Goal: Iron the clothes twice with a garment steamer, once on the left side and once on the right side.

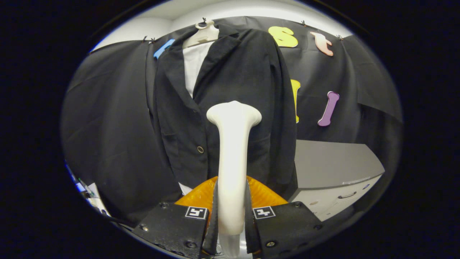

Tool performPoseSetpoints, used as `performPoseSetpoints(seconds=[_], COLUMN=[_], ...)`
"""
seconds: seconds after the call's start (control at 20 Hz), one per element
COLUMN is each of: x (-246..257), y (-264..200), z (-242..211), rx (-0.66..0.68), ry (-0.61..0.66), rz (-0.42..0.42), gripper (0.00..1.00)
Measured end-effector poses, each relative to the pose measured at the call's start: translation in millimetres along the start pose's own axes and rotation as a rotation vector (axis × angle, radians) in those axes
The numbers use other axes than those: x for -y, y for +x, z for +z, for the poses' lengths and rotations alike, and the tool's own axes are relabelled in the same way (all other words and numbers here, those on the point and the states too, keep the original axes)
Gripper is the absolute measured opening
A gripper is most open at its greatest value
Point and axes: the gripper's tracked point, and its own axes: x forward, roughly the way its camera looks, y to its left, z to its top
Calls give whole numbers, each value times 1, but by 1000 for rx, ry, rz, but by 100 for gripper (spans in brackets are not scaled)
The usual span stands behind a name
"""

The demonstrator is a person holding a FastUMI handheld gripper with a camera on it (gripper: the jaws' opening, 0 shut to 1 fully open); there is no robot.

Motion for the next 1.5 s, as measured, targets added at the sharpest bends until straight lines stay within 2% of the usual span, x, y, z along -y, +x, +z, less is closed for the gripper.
performPoseSetpoints(seconds=[0.5,0.95,1.5], x=[3,-3,-2], y=[1,10,10], z=[-43,-85,-119], rx=[-68,-152,-269], ry=[-12,-30,-34], rz=[-6,22,28], gripper=[33,33,33])
